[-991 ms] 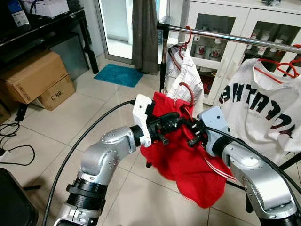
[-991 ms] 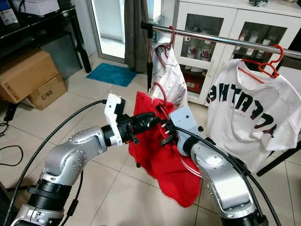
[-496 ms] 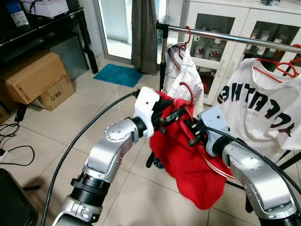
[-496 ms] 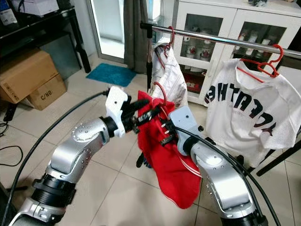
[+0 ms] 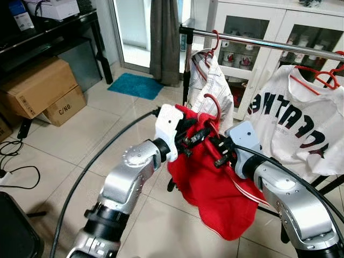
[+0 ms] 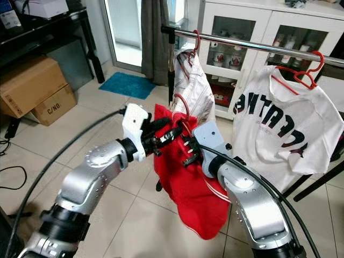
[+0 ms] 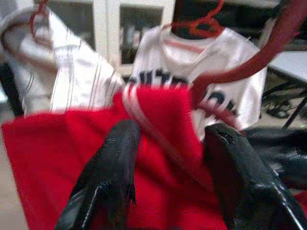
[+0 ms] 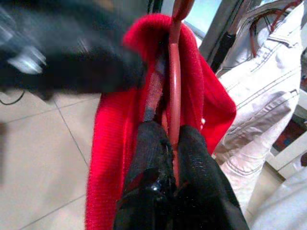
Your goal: Hang hanger
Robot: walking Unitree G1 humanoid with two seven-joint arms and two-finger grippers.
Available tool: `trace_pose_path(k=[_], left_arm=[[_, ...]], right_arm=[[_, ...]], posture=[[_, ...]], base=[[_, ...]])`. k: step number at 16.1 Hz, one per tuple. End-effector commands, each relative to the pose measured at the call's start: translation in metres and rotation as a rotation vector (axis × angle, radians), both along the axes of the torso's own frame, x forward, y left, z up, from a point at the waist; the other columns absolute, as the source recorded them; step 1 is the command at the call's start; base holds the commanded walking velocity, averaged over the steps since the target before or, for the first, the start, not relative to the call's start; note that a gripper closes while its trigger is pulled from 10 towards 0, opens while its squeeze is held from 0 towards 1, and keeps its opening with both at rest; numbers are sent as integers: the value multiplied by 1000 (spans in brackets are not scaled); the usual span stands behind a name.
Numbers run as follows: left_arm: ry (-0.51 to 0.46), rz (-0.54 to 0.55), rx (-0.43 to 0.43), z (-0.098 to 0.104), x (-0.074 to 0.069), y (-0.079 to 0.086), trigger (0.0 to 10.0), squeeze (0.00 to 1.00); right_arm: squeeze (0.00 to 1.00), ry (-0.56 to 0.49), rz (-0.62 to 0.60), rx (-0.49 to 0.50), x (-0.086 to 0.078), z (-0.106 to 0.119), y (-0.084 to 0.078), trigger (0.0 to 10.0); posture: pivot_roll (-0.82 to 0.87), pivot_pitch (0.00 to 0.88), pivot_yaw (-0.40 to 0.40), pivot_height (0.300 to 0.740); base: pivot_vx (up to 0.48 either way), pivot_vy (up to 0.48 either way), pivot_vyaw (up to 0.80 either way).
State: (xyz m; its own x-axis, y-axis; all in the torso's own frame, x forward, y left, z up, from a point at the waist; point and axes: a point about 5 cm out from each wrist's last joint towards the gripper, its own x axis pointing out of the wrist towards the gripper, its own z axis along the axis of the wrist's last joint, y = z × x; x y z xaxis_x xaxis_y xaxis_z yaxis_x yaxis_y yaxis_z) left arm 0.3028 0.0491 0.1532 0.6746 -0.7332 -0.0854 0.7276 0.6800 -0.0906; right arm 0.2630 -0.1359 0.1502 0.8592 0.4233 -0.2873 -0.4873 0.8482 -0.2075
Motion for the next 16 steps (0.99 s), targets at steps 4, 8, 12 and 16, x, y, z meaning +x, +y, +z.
trace_pose_path(k=[4, 8, 12, 16], left_arm=[[27, 20, 52, -2, 7, -5, 10000, 0], [64, 14, 27, -3, 7, -8, 9922, 0], [110, -19, 5, -7, 7, -10, 0, 0], [117, -25, -11, -5, 7, -10, 0, 0]], right_arm=[[0, -58, 12, 15, 2, 11, 1, 10000], [0, -61, 17, 16, 3, 11, 1, 10000], [0, -68, 31, 15, 3, 13, 2, 10000], [0, -69, 32, 13, 3, 13, 3, 10000]], posture=[[-113, 0, 46, 740], [-109, 0, 44, 740], [-112, 0, 44, 740], [-112, 0, 47, 740]], base=[[0, 0, 0], [0, 0, 0], [0, 0, 0], [0, 0, 0]])
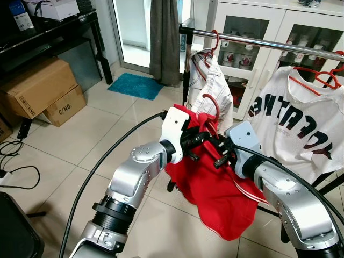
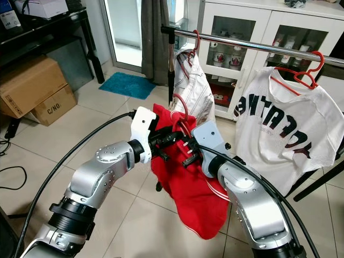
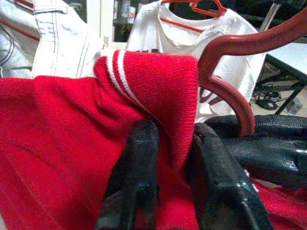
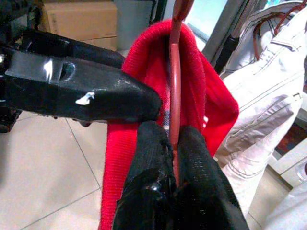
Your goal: Hang hanger
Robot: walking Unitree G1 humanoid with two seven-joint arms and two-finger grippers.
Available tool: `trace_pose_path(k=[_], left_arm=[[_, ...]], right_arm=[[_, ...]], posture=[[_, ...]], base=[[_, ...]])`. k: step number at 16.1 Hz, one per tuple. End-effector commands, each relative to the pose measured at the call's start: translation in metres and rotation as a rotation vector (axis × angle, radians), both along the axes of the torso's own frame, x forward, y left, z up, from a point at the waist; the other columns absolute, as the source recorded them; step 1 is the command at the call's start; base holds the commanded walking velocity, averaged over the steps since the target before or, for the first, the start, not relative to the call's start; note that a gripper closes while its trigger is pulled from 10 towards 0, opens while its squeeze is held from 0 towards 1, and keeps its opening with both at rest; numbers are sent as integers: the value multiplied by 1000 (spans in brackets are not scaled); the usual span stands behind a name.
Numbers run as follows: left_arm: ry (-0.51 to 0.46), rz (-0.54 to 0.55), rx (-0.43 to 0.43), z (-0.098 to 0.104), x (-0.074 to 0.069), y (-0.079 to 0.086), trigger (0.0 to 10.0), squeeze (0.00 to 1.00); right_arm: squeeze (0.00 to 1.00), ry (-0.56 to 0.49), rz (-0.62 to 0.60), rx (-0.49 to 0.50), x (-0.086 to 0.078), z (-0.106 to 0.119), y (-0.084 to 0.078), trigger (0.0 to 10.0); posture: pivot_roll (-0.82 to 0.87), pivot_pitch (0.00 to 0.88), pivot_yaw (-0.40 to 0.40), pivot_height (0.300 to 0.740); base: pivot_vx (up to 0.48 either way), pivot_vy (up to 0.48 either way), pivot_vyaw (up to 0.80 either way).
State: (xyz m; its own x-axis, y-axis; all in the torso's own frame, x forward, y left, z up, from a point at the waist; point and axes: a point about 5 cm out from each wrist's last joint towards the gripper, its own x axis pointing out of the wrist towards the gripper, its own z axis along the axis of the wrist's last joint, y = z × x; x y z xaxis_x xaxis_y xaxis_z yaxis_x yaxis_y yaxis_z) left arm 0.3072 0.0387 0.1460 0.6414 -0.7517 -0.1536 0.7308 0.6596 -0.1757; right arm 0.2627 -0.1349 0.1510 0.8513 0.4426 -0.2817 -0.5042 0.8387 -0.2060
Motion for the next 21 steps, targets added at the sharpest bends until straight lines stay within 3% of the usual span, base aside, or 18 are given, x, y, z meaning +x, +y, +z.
trace_pose_path(k=[1, 4, 8, 10, 15, 17, 19, 21], left_arm=[[7, 4, -6, 2, 3, 1, 0, 0], [9, 10, -18, 2, 3, 2, 0, 0], [8, 40, -37, 4, 4, 8, 0, 0], [6, 109, -27, 0, 6, 23, 0, 0], [16, 182, -27, -3, 10, 38, 0, 0], [18, 236, -40, -2, 13, 44, 0, 0], [10, 335, -30, -3, 19, 52, 0, 0], [2, 541, -19, -2, 32, 75, 0, 0]], right_arm=[[0, -65, 11, 9, 3, 12, 2, 10000], [0, -49, -17, -2, 4, 9, -2, 10000], [0, -20, -1, 97, 3, 9, 2, 10000], [0, -5, -22, 129, 6, 3, 7, 10000], [0, 14, -63, 101, 8, -5, 4, 10000], [0, 81, -217, 42, 9, -20, -16, 10000], [0, 90, -292, 12, 9, -23, -27, 10000], [0, 86, -388, -31, 7, -25, -44, 10000]], posture=[[-112, 0, 47, 740], [-112, 0, 47, 740], [-108, 0, 35, 740], [-99, 0, 29, 740], [-104, 0, 38, 740], [-108, 0, 42, 740], [-113, 0, 46, 740], [-117, 0, 48, 740]], base=[[0, 0, 0], [0, 0, 0], [0, 0, 0], [0, 0, 0], [0, 0, 0], [0, 0, 0], [0, 0, 0], [0, 0, 0]])
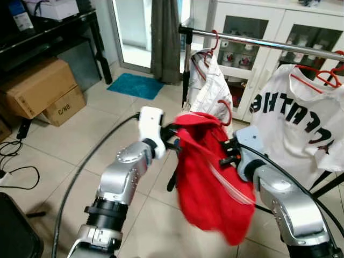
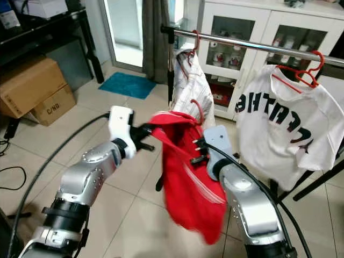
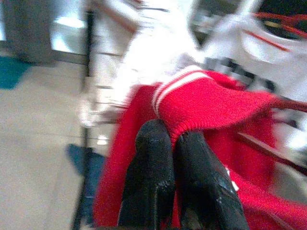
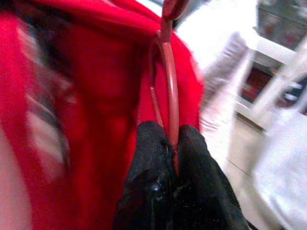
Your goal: Hang hanger
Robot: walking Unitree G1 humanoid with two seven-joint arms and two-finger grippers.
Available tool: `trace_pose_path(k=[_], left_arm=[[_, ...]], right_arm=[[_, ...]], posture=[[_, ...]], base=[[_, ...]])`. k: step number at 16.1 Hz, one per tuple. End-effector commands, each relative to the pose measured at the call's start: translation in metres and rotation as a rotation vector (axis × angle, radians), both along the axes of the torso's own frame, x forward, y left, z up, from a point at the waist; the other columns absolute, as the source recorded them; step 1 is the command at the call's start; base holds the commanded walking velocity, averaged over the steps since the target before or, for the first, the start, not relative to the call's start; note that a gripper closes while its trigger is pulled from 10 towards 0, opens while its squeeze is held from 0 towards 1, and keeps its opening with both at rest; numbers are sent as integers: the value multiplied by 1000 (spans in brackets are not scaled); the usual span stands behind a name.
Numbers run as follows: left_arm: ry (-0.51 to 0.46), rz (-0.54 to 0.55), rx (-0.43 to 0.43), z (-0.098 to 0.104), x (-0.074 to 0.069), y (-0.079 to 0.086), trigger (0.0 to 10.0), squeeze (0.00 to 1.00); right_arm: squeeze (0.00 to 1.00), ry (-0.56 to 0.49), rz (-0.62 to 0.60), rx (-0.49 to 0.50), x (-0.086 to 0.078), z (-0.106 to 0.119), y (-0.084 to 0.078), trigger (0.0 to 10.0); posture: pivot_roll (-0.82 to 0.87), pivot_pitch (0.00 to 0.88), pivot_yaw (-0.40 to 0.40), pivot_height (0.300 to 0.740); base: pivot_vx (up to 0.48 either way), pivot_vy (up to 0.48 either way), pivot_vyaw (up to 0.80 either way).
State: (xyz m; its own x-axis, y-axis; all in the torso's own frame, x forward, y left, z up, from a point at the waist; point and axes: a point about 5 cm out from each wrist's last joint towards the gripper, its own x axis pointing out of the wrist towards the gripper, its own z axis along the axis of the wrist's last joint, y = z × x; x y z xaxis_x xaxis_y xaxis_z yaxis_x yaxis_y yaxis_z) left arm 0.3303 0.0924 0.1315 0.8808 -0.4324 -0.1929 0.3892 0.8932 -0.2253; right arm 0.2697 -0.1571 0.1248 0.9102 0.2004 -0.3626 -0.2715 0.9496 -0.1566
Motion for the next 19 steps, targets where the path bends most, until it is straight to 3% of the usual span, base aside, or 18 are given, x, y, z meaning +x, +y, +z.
trace_pose_path(k=[1, 4, 6, 8, 10, 13, 14, 15, 19], left_arm=[[-59, 129, 16, 13, 9, 23, 0, 0], [-27, -53, 10, 9, -1, -2, 0, 0], [23, -272, -24, 1, -21, -39, 0, 0], [34, -337, -37, 1, -28, -51, 0, 0], [75, -455, -109, 7, -40, -73, 0, 0], [106, -460, -273, 24, -41, -83, 0, 0], [102, -426, -395, 37, -36, -82, 0, 0], [90, -395, -457, 47, -30, -77, 0, 0], [51, -359, -461, 67, -25, -64, 0, 0]], right_arm=[[0, -15, -118, -23, 0, 4, -22, 10000], [0, -72, -104, 91, 5, 16, -9, 10000], [0, -91, -128, 117, 9, 19, -2, 10000], [0, -94, -138, 128, 9, 19, 0, 10000], [0, -89, -164, 151, 10, 18, 1, 10000], [0, -20, -111, 95, 6, 7, 4, 10000], [0, 24, -78, 26, 2, -4, 1, 10000], [0, 52, -73, 3, -1, -11, -4, 10000], [0, 67, -115, -34, -3, -18, -22, 10000]], posture=[[-119, 0, 49, 740], [-114, 0, 47, 740], [-111, 0, 44, 740], [-111, 0, 45, 740], [-112, 1, 51, 740], [-116, 1, 56, 740], [-114, 0, 58, 740], [-113, 0, 58, 740], [-109, 0, 52, 740]], base=[[0, 0, 0], [0, 0, 0], [0, 0, 0], [0, 0, 0], [0, 0, 0], [0, 0, 0], [0, 0, 0], [0, 0, 0], [0, 0, 0]])
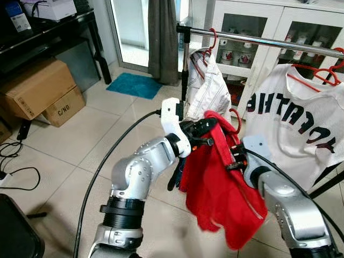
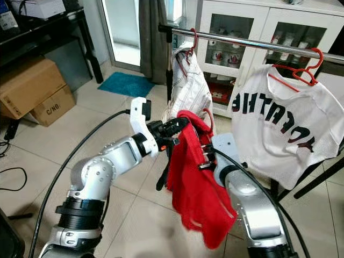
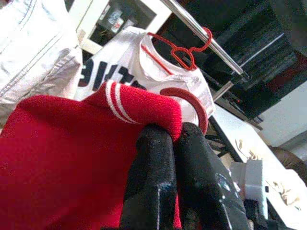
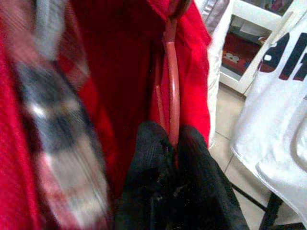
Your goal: Hang hanger
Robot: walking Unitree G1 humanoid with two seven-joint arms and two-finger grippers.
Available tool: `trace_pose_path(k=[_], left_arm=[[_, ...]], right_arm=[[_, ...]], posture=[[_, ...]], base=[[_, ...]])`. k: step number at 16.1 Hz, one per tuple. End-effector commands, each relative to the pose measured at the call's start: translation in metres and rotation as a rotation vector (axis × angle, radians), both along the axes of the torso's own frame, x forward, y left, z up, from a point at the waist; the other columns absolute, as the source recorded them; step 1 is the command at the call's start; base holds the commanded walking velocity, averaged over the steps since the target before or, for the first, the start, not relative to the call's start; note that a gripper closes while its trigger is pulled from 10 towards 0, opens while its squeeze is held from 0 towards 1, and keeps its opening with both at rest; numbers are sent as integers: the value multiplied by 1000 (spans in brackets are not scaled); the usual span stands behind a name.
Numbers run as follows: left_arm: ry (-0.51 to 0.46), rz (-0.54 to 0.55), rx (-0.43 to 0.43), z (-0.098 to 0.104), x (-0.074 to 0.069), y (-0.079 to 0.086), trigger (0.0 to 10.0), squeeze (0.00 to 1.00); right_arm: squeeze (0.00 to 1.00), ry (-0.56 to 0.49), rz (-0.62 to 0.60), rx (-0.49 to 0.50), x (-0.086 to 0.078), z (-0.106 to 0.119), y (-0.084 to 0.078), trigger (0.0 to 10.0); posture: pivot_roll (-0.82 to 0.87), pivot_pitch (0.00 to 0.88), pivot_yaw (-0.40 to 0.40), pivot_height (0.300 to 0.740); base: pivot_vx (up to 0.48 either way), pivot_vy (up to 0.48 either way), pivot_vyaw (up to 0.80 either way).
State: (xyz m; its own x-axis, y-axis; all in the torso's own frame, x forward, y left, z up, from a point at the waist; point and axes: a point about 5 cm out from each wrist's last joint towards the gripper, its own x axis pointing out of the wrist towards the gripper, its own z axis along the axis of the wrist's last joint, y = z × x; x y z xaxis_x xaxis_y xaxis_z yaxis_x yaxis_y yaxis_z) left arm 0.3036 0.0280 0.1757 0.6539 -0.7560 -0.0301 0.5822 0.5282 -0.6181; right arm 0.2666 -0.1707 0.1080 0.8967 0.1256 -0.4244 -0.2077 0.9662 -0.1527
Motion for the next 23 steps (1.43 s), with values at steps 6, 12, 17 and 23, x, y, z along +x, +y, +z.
trace_pose_path(k=[6, 12, 17, 23], left_arm=[[-99, 225, 401, -13, 18, 34, 0, 0], [-96, 168, 410, -19, 14, 24, 0, 0], [13, 28, 245, -20, -3, -5, 0, 0], [-45, 225, 322, -14, 17, 19, 0, 0]], right_arm=[[0, -72, 245, 191, -16, 26, 11, 10000], [0, -7, -21, 128, -10, 17, -21, 10000], [0, -27, -69, 52, -3, 15, -2, 10000], [0, 51, 65, 8, -16, 1, -9, 10000]], posture=[[-110, 0, 65, 740], [-107, 1, 67, 740], [-110, 0, 73, 740], [-114, 1, 63, 740]], base=[[0, 0, 0], [0, 0, 0], [0, 0, 0], [0, 0, 0]])
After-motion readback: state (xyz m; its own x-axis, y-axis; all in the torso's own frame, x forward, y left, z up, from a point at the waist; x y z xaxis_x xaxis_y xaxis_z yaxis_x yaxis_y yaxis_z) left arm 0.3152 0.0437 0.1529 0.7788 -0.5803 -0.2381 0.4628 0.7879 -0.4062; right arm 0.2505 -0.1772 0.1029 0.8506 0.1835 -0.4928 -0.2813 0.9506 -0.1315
